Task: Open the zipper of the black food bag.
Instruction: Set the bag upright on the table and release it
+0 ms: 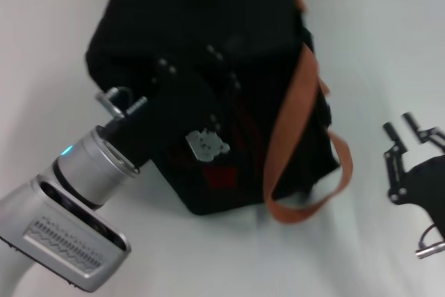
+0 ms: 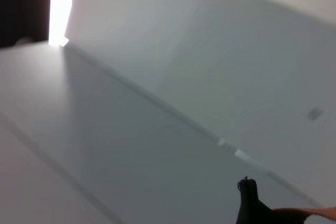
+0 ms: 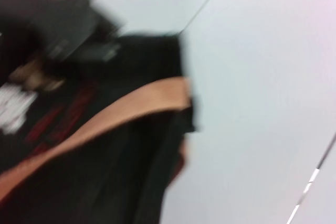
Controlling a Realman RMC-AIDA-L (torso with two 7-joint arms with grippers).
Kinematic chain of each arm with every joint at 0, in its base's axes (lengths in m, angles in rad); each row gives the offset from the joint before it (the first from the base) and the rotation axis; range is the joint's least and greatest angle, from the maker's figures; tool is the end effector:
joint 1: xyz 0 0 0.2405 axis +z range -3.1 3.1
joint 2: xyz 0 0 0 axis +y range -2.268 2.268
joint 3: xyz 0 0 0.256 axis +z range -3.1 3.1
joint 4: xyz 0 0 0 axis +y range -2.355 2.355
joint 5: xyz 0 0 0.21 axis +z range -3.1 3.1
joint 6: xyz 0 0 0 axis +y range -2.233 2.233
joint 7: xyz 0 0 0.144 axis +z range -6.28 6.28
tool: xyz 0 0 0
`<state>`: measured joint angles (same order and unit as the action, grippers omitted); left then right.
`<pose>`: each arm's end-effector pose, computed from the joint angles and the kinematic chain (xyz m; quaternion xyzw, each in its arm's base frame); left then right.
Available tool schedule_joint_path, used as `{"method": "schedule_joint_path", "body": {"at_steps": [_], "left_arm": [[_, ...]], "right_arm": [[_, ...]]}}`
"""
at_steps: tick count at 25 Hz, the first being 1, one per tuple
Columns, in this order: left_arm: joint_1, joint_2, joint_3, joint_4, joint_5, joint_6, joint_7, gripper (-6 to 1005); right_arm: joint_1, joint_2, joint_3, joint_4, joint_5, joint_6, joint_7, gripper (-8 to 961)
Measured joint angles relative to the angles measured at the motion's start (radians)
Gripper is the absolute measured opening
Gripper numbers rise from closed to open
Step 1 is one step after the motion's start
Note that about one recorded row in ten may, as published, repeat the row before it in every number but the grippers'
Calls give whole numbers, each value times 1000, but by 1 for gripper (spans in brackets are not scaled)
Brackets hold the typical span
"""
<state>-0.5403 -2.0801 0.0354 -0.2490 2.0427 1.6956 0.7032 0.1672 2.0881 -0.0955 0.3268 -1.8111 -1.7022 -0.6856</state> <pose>-0.2077 0.2683 -0.0674 -0.7281 0.3229 -0.3258 0.5093 0.2919 0.1802 -0.0626 -0.7470 -0.1043 0.2221 0.6178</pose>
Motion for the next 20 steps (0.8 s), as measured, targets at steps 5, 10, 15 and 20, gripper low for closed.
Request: {"method": "schedule_joint_path", "body": {"at_steps": [5,10,15,20], "left_arm": [[93,0,-121,-32,0,-28,-131,94],[187,0,-201,0,-4,-31,-327,94],[257,2,-243,10,-2,-35,-363,94],[271,0,-251,30,4,-73,-443,94]], "right_arm": [[14,-1,0,-44,-2,-63,218,202],[29,-1,-6,-67,-3,-75,339,394],[42,-2,-8,-79,-4,-76,399,595],[55,-2,-16,-86,-5,-77,452,700]]}}
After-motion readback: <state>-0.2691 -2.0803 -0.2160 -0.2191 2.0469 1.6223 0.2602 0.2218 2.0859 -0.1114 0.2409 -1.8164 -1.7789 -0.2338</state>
